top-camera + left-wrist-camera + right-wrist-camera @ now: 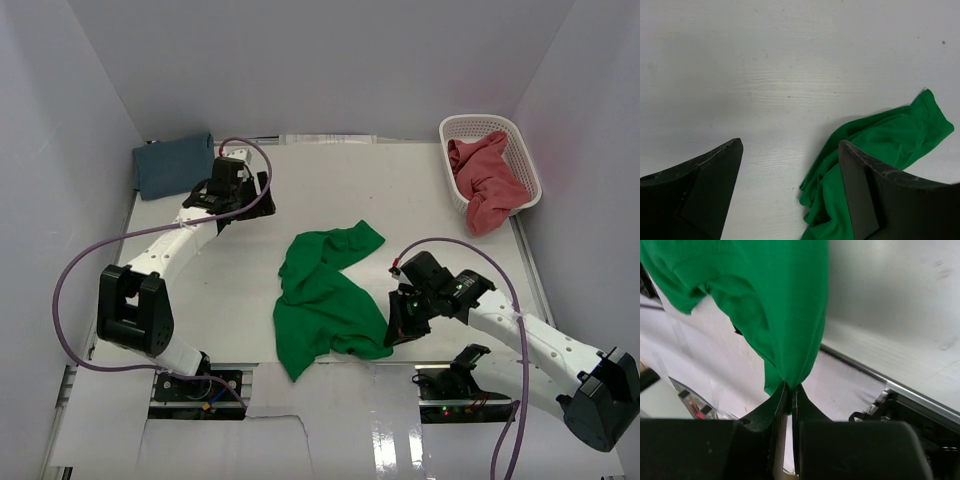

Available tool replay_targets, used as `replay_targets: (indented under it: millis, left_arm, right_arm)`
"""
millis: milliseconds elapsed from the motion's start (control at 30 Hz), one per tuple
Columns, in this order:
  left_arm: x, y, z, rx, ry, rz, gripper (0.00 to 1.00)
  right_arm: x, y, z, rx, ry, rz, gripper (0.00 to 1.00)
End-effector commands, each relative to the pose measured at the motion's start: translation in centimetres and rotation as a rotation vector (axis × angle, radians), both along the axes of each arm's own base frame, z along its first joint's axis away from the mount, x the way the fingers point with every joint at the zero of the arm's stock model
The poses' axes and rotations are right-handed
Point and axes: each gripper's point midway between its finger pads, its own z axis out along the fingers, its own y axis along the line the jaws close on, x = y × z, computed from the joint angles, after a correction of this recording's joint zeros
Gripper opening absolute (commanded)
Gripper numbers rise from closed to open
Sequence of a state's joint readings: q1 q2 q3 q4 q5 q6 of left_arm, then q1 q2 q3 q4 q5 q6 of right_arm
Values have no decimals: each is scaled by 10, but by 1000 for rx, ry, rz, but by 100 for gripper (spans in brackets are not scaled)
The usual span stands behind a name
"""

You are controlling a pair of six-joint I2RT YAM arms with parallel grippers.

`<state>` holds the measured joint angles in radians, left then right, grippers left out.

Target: Fold and stack the t-shirts

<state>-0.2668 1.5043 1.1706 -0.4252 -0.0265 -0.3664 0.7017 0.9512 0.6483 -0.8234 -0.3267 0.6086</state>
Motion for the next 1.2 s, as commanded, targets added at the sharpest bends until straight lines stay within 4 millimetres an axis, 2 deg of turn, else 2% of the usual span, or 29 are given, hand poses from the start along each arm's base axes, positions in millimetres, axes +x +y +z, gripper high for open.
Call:
replay_targets:
  millis: [0,67,100,167,200,233,267,300,333,433,467,500,567,600,633,667,700,733,767,833,933,967,1000,1100,1167]
  left_arm:
    - [-2,-18,5,-7,17,-47,87]
    - [-2,-38,10,-59,2,-117,88]
    - [-2,-56,15,-121,-12,-197,87]
    - [-1,-79,25,-167,-36,-289,87]
    - [1,-89,20,-164,-25,-341,88]
    - [-1,-110,33,-201,-42,-435,88]
    - [0,-118,34,-199,-44,-466,88]
    - [-6,-133,26,-211,-16,-556,90]
    - [-4,-143,38,-230,-42,-612,91]
    - [-7,-165,40,-263,-60,-743,92]
    - [0,-172,51,-266,-91,-763,92]
    - [2,-178,53,-271,-96,-790,93]
    - [8,-200,61,-281,-107,-863,92]
    - [5,-217,62,-270,-107,-904,93]
    - [6,-227,60,-239,-117,-943,92]
    - [7,-234,30,-205,-34,-946,92]
    - [7,-255,47,-189,-77,-990,92]
    - [6,-262,42,-175,-59,-1007,92]
    - [5,-266,22,-149,-12,-1027,92]
    - [2,-277,23,-155,-17,-1052,92]
    - [-10,-292,5,-170,21,-1102,91]
    - [-15,-296,-3,-155,33,-1120,90]
    - [-21,-304,-19,-112,52,-1125,90]
    - [-32,-312,-51,-35,97,-1132,90]
    - [-33,-312,-63,-26,124,-1123,90]
  right_arm:
    - [-37,5,1,17,121,100,8]
    - [-43,2,-7,-20,136,111,8]
    - [-42,2,-9,-24,129,107,8]
    - [-38,5,-11,-15,111,88,8]
    - [-36,8,-14,-2,103,85,8]
    - [-37,9,-16,-1,115,89,8]
    - [-37,9,-18,0,118,90,8]
    - [-36,10,-20,2,116,90,8]
    - [-35,11,-21,3,111,89,8]
    - [-32,9,-24,-11,100,78,8]
    - [-32,9,-24,-12,97,76,8]
    - [-32,9,-25,-11,97,75,8]
    - [-31,11,-26,-1,95,71,8]
    - [-32,11,-27,4,94,74,8]
    - [-31,12,-27,5,95,73,8]
    - [-31,12,-27,3,95,74,8]
    - [-30,11,-27,1,90,77,8]
    - [-29,12,-25,3,82,80,8]
    - [-29,11,-24,-4,83,82,8]
    - [-25,11,-21,-11,66,83,8]
    - [-25,13,-20,-7,65,90,8]
    - [-25,13,-20,-6,65,92,8]
    - [-25,13,-21,-6,64,93,8]
    - [-23,14,-19,-3,58,96,8]
    - [-24,14,-18,-1,58,98,8]
